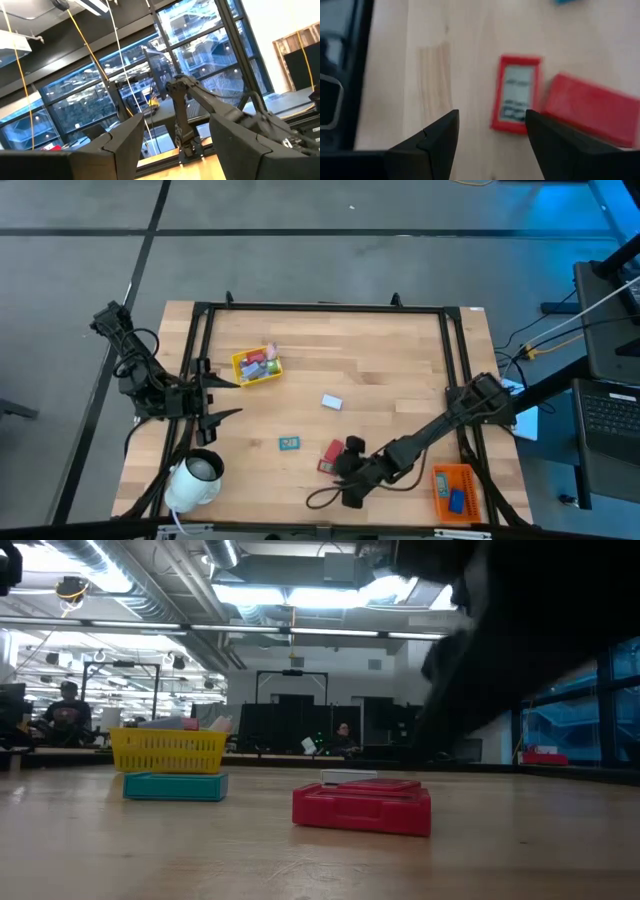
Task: Pick & Place Office items
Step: Put the bottom red digital timer into the orange bin
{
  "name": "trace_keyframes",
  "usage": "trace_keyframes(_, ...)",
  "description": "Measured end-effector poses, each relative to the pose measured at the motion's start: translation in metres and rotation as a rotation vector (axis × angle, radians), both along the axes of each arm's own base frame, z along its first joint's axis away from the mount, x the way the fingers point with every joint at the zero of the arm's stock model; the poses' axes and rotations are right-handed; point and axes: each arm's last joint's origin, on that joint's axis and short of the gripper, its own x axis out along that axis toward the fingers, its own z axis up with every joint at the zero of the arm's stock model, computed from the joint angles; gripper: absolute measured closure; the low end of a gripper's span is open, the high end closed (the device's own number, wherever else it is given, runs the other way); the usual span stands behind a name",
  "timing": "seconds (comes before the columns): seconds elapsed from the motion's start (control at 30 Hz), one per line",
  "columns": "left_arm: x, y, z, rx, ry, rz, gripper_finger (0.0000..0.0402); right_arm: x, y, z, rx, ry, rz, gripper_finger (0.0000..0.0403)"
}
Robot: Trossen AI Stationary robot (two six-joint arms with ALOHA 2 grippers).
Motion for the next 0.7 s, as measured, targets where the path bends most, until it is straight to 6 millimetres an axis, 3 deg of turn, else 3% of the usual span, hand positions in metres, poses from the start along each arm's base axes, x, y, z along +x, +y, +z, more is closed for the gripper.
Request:
trace_keyframes(0.1,-0.001,-0.001,0.0,-0.001,0.001,-0.004,0.018,0.008,0.006,-0.013,-0.024,0.02,0.028,0.017)
trace_keyframes(0.43,-0.001,-0.001,0.0,-0.015,-0.001,-0.01,0.018,0.019,0.014,-0.017,-0.097,0.002,0.015,0.017)
trace_keyframes(0.53,-0.001,-0.001,0.0,-0.023,0.0,-0.013,0.018,0.023,0.015,-0.01,-0.128,0.005,0.021,0.017)
trace_keyframes(0.7,-0.001,-0.001,0.0,-0.025,0.0,-0.013,0.018,0.036,0.026,0.019,-0.181,-0.083,0.037,0.017)
